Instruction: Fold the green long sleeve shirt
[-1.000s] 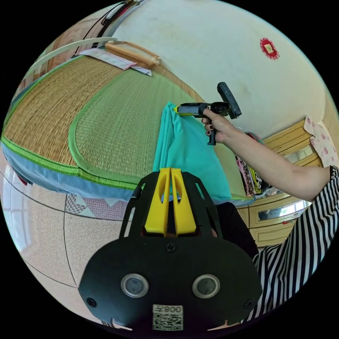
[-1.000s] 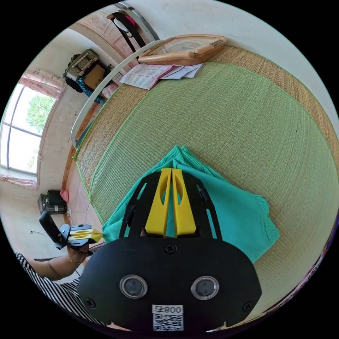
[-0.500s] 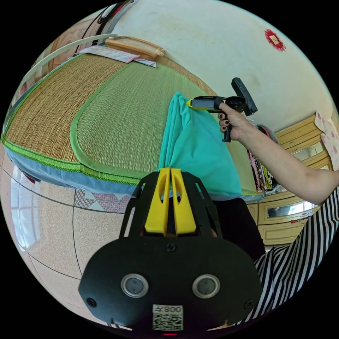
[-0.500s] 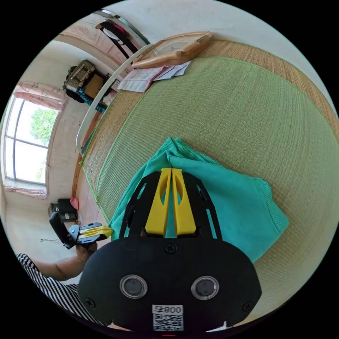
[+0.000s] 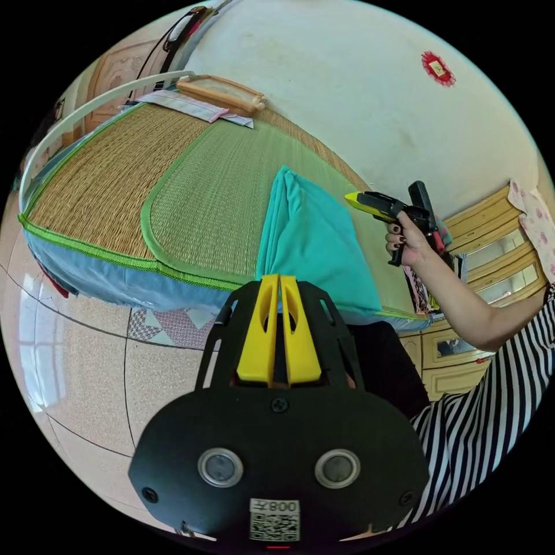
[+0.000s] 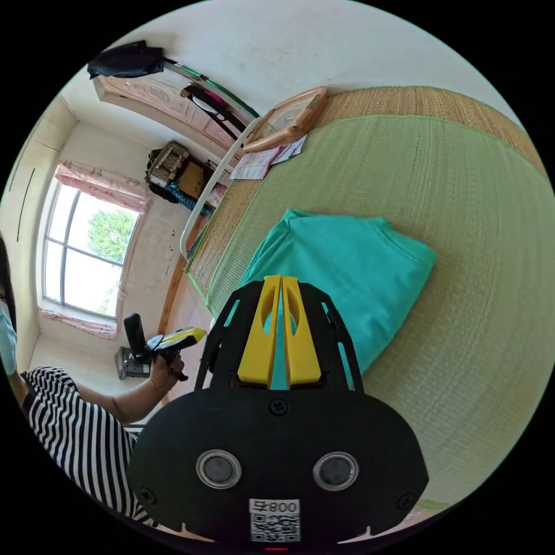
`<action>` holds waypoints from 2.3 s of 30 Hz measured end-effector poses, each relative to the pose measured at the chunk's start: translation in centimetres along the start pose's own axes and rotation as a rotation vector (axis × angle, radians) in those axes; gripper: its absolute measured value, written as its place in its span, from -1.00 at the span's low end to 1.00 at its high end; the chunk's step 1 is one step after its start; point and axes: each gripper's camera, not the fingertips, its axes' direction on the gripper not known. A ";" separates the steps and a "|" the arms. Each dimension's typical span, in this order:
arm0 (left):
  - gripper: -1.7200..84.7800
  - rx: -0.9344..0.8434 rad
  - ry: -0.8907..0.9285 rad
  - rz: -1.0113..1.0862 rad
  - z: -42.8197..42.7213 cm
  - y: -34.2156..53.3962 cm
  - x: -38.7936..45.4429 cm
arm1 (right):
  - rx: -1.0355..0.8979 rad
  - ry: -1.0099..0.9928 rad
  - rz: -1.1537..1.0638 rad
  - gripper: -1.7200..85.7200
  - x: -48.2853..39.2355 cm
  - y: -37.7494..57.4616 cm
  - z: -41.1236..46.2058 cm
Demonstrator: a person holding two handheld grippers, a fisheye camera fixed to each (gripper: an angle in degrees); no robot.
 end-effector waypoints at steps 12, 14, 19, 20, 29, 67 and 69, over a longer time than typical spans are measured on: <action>-0.96 -0.125 -0.123 0.098 4.2 -2.0 4.7 | -0.179 0.073 0.093 -0.96 2.0 15.2 1.1; -0.96 -0.133 -0.095 0.050 3.6 -2.3 4.6 | -0.187 0.060 0.118 -0.96 2.8 15.6 1.6; -0.96 -0.119 -0.070 0.095 1.9 -1.8 7.1 | -0.144 0.056 0.088 -0.96 2.8 16.9 0.2; -0.95 -0.118 -0.045 0.104 1.8 -1.5 7.9 | -0.132 0.054 0.096 -0.96 3.1 17.5 -0.1; -0.93 -0.269 0.173 0.233 7.3 -1.4 15.0 | -0.103 -0.021 0.224 -0.96 7.9 20.2 0.8; -0.95 -0.315 0.260 0.233 17.1 -1.3 16.4 | 0.041 -0.567 0.499 -0.85 23.4 27.4 2.2; -0.95 -0.310 0.274 0.226 17.3 -1.0 15.7 | 0.034 -0.581 0.499 -0.87 23.5 27.4 2.4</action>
